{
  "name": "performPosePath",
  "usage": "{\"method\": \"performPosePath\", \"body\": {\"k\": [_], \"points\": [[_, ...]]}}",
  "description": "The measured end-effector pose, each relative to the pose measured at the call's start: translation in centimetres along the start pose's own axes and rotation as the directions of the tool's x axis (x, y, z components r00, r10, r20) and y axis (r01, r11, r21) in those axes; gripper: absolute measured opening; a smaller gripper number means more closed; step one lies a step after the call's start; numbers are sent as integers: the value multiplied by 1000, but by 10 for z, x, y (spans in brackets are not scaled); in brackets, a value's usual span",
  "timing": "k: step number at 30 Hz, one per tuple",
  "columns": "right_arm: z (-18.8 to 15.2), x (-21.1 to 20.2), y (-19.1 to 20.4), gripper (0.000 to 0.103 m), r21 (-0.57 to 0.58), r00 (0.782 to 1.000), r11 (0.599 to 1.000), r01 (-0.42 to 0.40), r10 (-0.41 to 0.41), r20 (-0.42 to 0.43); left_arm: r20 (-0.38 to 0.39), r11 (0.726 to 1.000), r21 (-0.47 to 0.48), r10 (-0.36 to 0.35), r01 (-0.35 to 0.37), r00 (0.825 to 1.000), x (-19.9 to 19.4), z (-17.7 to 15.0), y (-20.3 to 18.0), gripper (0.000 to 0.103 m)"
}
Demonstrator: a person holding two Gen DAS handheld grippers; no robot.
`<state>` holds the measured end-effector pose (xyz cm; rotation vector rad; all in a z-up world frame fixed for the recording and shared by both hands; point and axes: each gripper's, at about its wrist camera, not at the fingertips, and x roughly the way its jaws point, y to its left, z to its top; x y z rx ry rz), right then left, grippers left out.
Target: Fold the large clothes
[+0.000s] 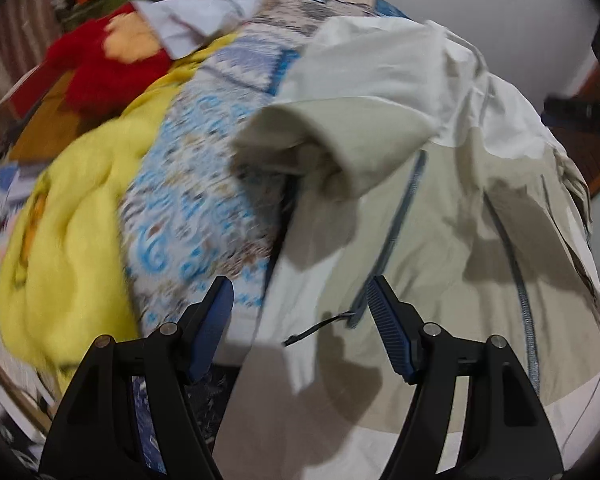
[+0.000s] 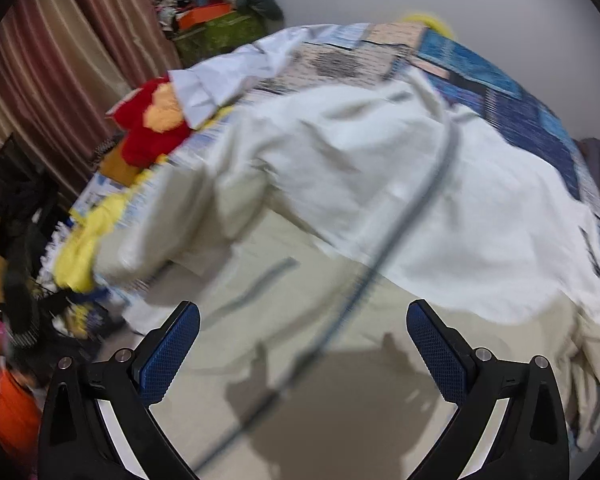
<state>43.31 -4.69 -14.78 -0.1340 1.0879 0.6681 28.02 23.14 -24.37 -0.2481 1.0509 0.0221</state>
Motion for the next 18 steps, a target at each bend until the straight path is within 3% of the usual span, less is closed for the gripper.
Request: {"method": "performPosePath", "body": {"k": [3, 7, 9, 11, 13, 18], "points": [[23, 23, 32, 103, 6, 996, 996, -83, 84, -12, 24, 998, -48, 49, -47, 999, -3, -3, 14, 69], [39, 71, 66, 102, 3, 993, 995, -102, 102, -63, 57, 991, -95, 97, -91, 994, -8, -2, 29, 69], [41, 92, 74, 89, 18, 990, 993, -114, 115, -79, 81, 988, -125, 102, -91, 992, -12, 2, 35, 69], [43, 110, 75, 58, 40, 987, 991, -129, 132, -96, 99, 985, -151, 102, -87, 990, -16, 6, 43, 69], [42, 121, 68, 39, 66, 988, 991, -116, 122, -93, 110, 982, -175, 92, -72, 990, -17, 12, 49, 69], [31, 118, 33, 21, 53, 996, 999, -13, 18, -91, 110, 983, -177, 64, -44, 992, -8, 27, 45, 69]]}}
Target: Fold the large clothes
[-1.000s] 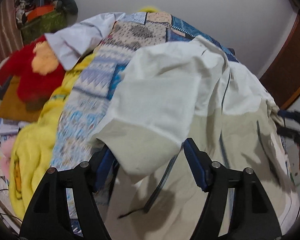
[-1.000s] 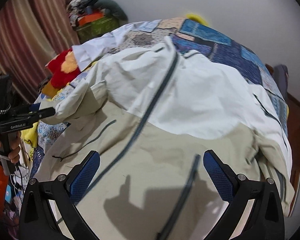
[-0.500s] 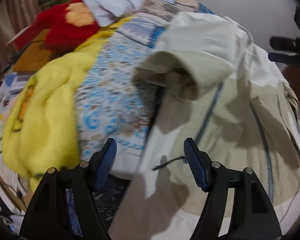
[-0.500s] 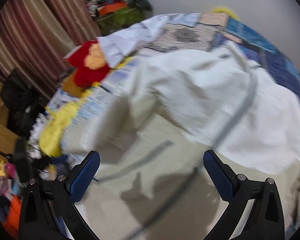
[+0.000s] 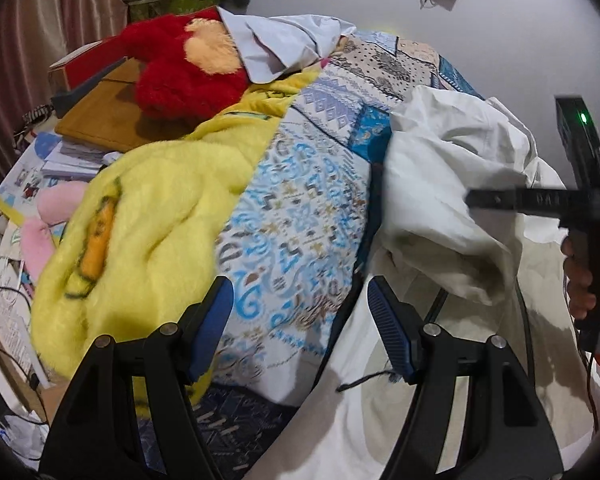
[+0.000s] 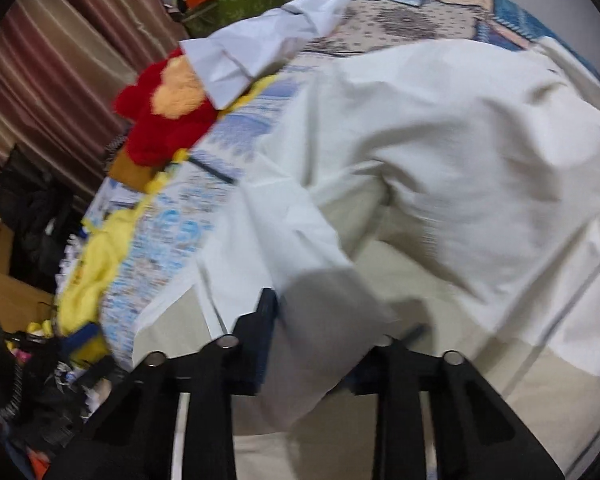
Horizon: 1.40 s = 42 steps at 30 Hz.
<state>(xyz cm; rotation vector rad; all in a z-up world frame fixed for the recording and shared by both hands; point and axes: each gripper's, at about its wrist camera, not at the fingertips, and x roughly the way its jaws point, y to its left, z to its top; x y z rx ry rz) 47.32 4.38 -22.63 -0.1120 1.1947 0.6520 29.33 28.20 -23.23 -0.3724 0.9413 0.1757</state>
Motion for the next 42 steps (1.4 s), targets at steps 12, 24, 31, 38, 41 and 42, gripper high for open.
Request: {"method": "performPosePath", "body": {"k": [12, 24, 31, 38, 41, 42], "points": [[-51, -19, -47, 16, -208, 956, 934, 292, -286, 59, -173, 956, -138, -281, 259, 944, 80, 18, -65, 69], [-86, -73, -83, 16, -229, 944, 917, 328, -325, 50, -217, 893, -360, -363, 271, 906, 151, 38, -89, 37], [-120, -65, -130, 16, -241, 868, 840, 485, -497, 14, -141, 970, -219, -139, 106, 980, 116, 42, -107, 19], [-128, -65, -131, 59, -240, 777, 741, 627, -618, 121, 105, 992, 5, 127, -129, 986, 18, 70, -126, 17], [-130, -72, -138, 67, -181, 808, 787, 589, -579, 111, 214, 973, 98, 184, -209, 959, -20, 83, -144, 17], [-130, -78, -144, 67, -149, 841, 828, 541, -534, 89, 247, 966, 129, 187, -223, 951, -31, 86, -155, 17]]}}
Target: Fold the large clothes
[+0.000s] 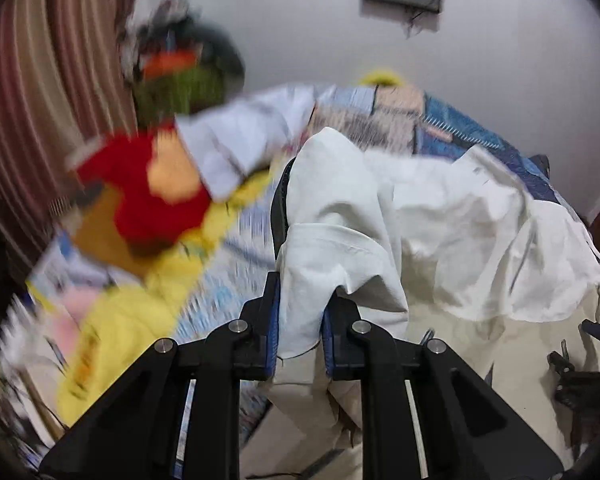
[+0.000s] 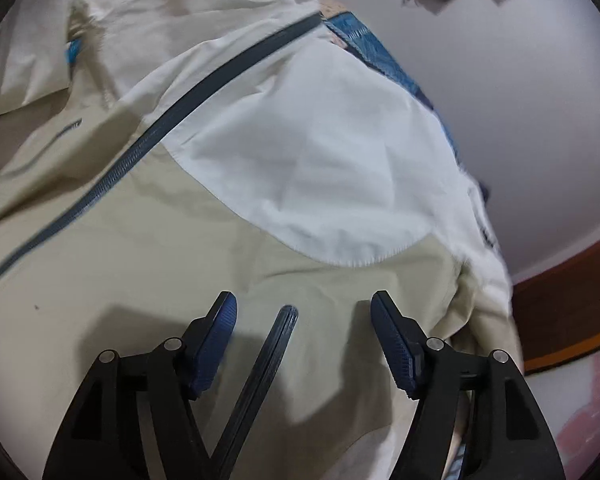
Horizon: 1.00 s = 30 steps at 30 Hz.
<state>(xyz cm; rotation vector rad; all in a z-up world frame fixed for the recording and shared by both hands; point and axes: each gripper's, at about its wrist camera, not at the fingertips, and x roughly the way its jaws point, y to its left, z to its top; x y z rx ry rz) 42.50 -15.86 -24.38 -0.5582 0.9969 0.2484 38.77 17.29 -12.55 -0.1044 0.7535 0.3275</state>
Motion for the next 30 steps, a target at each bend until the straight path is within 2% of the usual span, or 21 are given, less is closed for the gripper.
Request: {"method": "performPosePath", "body": {"k": [3, 7, 11, 13, 16, 18, 19, 20, 22, 23, 24, 25, 26, 28, 29, 30], "points": [[-4, -10, -21, 68, 91, 990, 986, -139, 140, -5, 76, 997, 78, -18, 12, 997, -28, 14, -23, 17], [-12, -37, -53, 68, 171, 978, 964, -206, 199, 57, 122, 982, 174, -99, 77, 988, -40, 24, -80, 18], [-19, -63, -89, 68, 252, 961, 929, -272, 248, 126, 113, 962, 238, -161, 131, 980, -34, 23, -141, 18], [-22, -75, -108, 68, 290, 952, 909, -299, 263, 158, 88, 946, 280, -195, 163, 977, -26, 21, -171, 20], [-20, -88, -135, 68, 340, 944, 884, -321, 269, 193, -3, 909, 341, -254, 240, 967, -9, 4, -216, 27], [-25, -94, -145, 68, 361, 942, 874, -326, 269, 200, -90, 883, 354, -296, 308, 951, -2, -9, -234, 33], [-29, -98, -144, 68, 363, 944, 874, -322, 265, 198, -149, 864, 351, -328, 360, 933, 1, -17, -240, 38], [-31, -100, -146, 68, 364, 946, 877, -314, 257, 196, -186, 853, 346, -346, 391, 920, 3, -20, -244, 41], [-33, -103, -147, 68, 363, 948, 879, -308, 253, 193, -270, 824, 330, -385, 461, 882, 4, -30, -246, 43], [-32, -104, -146, 68, 362, 947, 878, -313, 257, 194, -283, 816, 329, -395, 475, 874, 0, -32, -242, 45], [-31, -105, -145, 68, 361, 944, 876, -320, 264, 196, -287, 812, 326, -402, 483, 870, -4, -34, -240, 47], [-30, -106, -144, 68, 359, 942, 874, -328, 271, 199, -286, 811, 319, -411, 491, 865, -8, -33, -233, 54], [-26, -105, -142, 68, 357, 938, 871, -338, 281, 203, -278, 811, 298, -431, 504, 858, -16, -29, -217, 62], [-17, -106, -133, 68, 347, 929, 866, -361, 302, 214, -247, 818, 250, -463, 518, 851, -26, -19, -186, 69], [-12, -107, -128, 68, 342, 925, 864, -370, 309, 221, -230, 824, 237, -468, 515, 853, -31, -17, -176, 72], [-6, -106, -123, 68, 338, 921, 862, -378, 315, 227, -201, 840, 223, -457, 495, 866, -35, -12, -157, 74]]}}
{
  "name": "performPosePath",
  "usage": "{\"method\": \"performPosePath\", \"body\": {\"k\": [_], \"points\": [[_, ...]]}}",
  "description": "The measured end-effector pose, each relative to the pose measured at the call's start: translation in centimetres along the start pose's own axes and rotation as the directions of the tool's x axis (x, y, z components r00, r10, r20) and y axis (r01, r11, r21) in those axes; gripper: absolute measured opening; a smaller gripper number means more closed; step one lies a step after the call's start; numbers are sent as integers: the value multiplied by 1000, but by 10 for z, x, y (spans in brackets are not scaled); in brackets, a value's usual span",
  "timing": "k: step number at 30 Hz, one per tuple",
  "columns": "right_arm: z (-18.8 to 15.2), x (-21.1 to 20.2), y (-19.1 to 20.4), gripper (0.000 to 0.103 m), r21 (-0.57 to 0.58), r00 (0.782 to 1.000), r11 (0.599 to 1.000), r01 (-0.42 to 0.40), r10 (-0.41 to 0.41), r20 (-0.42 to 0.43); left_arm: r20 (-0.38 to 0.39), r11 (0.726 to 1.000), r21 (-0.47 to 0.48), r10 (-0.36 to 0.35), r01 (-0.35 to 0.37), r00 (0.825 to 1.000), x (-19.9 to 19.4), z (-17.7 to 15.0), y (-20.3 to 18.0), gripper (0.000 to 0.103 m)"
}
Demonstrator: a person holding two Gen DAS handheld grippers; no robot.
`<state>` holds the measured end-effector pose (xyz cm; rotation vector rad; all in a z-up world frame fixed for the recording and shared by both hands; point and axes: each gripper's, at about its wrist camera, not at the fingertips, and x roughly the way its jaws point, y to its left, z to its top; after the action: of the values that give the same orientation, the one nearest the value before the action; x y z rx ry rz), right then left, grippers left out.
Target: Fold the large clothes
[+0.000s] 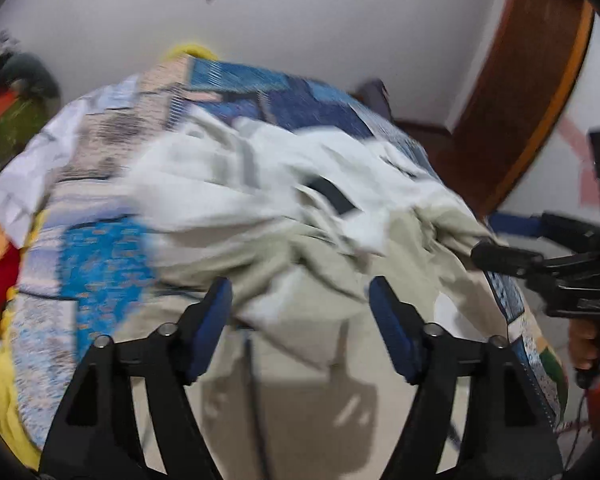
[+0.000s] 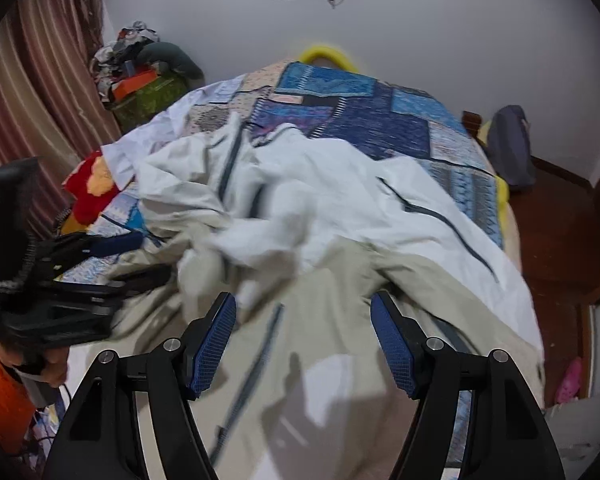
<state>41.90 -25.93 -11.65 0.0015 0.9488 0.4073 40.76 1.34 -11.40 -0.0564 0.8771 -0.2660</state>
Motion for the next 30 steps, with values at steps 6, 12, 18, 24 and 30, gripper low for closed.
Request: {"method": "performPosePath", "body": {"k": [6, 12, 18, 24, 30], "points": [[20, 37, 38, 68, -41, 1000, 999, -15, 15, -3, 0, 973, -47, 224, -224, 975, -11, -19, 83, 85], [25, 100, 47, 68, -53, 993, 995, 89, -93, -67, -227, 966, -70, 226, -248, 947, 56, -63, 132, 84], [26, 134, 26, 53, 65, 995, 996, 54, -49, -82, -179, 985, -8, 167, -171, 970, 89, -58, 105, 85], [29, 134, 21, 26, 110, 998, 994, 1, 6, -66, -72, 961, 175, 228, -213, 971, 110, -29, 55, 85], [36, 104, 23, 17, 92, 1000, 995, -27, 26, 10, -37, 937, 174, 314, -303, 949, 116, -14, 53, 23]]}}
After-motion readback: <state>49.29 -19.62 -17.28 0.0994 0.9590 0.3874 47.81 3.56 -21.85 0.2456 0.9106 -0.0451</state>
